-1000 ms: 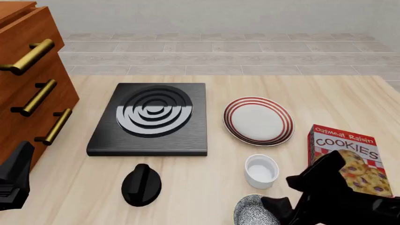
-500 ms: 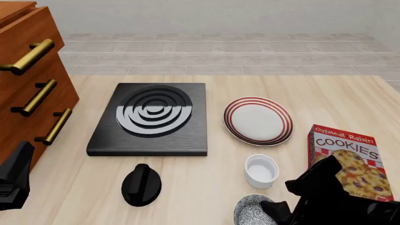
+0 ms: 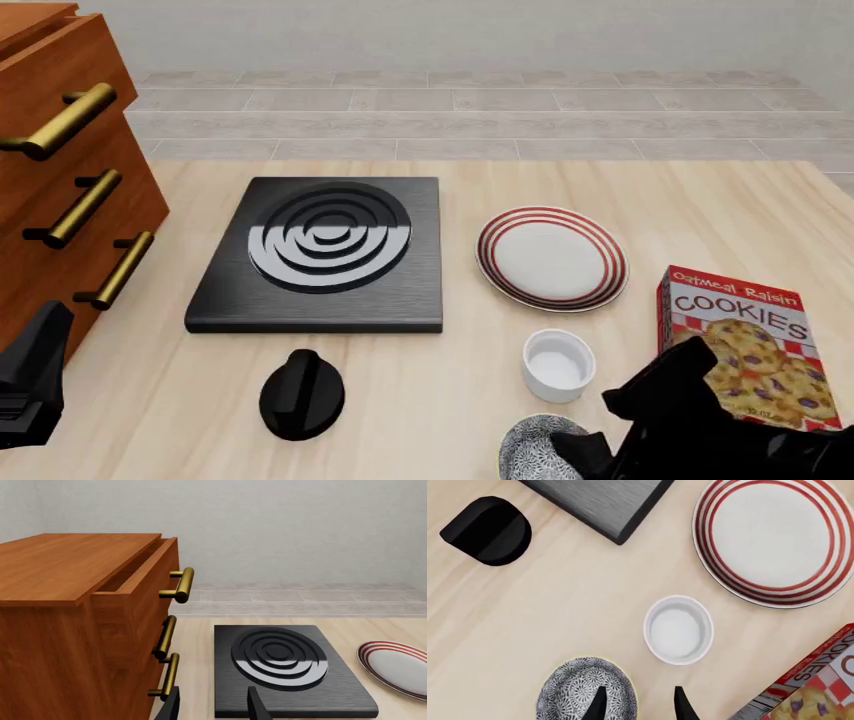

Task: Pick the akita bowl next to the ramekin and place it on the plate.

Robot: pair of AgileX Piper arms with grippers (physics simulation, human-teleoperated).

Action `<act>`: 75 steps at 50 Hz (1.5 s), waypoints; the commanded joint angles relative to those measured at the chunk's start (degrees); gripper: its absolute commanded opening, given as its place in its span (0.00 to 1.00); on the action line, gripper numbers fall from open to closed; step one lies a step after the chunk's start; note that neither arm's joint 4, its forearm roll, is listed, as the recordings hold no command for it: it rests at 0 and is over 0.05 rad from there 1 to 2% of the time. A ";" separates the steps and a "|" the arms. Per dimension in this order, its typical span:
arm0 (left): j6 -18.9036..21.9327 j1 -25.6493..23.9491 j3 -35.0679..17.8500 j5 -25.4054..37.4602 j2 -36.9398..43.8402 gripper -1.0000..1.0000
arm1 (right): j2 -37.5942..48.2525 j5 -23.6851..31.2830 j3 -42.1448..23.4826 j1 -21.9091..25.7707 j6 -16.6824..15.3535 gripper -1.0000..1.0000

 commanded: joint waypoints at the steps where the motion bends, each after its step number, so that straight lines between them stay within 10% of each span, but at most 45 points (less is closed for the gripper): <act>1: 0.00 0.00 0.00 0.00 0.00 1.00 | 1.91 -1.51 -0.17 0.46 0.42 1.00; 55: 0.00 0.00 0.00 0.00 0.00 1.00 | 4.15 -5.22 2.13 0.78 0.75 1.00; 56: 0.00 0.00 0.00 0.00 0.00 1.00 | 3.91 -5.15 2.17 0.75 0.65 0.00; 75: 0.00 0.00 0.00 0.00 0.00 1.00 | 0.96 -2.67 1.76 0.80 0.52 0.00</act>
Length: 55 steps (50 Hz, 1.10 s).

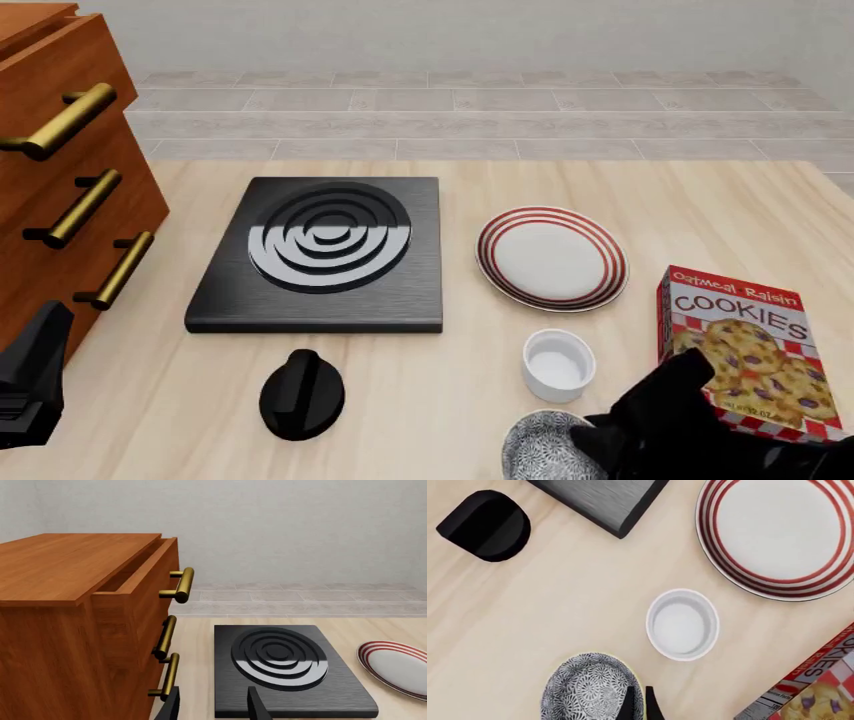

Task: Pick the akita bowl next to the ramekin and place it on the plate.

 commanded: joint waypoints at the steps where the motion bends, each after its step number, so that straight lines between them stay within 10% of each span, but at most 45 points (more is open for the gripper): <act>1: 0.00 0.00 0.00 0.00 0.00 1.00 | -1.73 1.64 -0.29 0.03 -0.12 0.00; 55: 0.00 0.00 0.00 0.00 0.00 1.00 | -14.32 16.94 -7.87 3.57 1.49 0.00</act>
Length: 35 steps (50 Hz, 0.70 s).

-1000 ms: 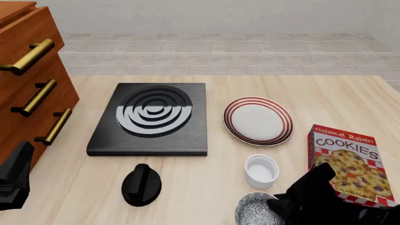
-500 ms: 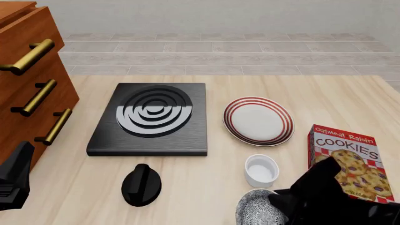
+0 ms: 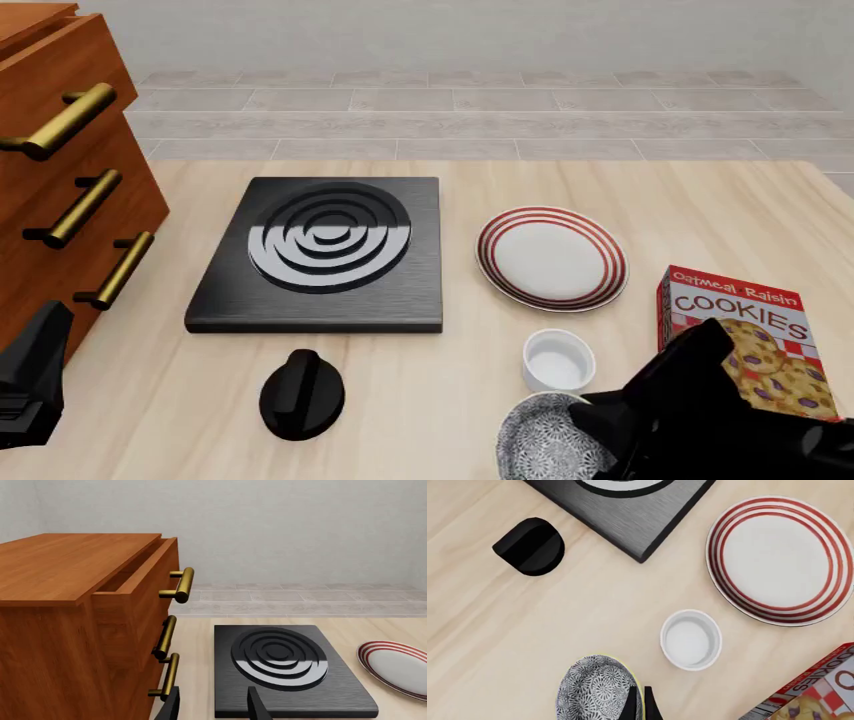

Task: Pick the akita bowl next to the ramekin and place it on the plate.

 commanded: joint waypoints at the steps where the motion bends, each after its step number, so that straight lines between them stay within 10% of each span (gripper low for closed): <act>1: 0.00 0.00 0.00 0.00 0.00 1.00 | -1.70 2.26 -1.99 0.63 0.51 0.00; 35: 0.00 0.00 0.00 0.00 0.00 1.00 | -5.26 4.21 -5.47 3.02 11.49 0.00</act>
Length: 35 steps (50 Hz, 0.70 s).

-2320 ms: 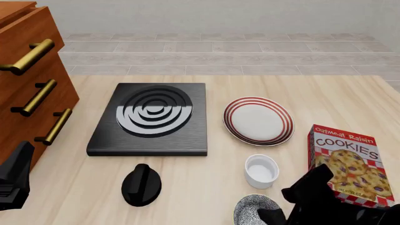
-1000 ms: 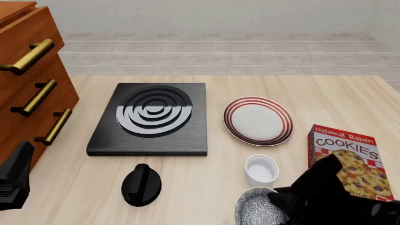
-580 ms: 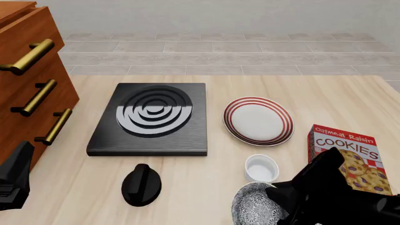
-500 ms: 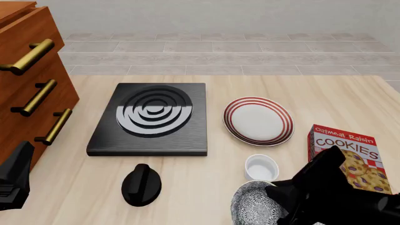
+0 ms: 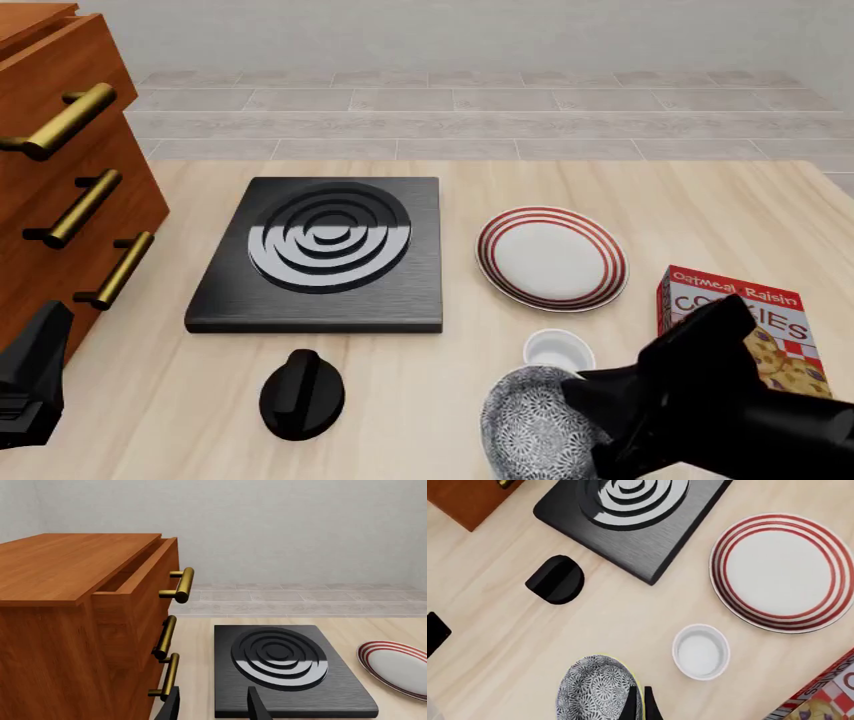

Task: Pick the akita bowl next to the ramekin and place it on the plate.

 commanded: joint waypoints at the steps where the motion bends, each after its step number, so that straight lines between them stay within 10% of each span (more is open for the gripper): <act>1: 0.00 0.00 0.00 0.00 0.00 1.00 | -0.41 0.06 -1.26 0.59 3.35 0.00; 35: 0.00 0.00 0.00 0.00 0.00 1.00 | 2.54 -1.73 -3.99 -3.77 3.94 0.00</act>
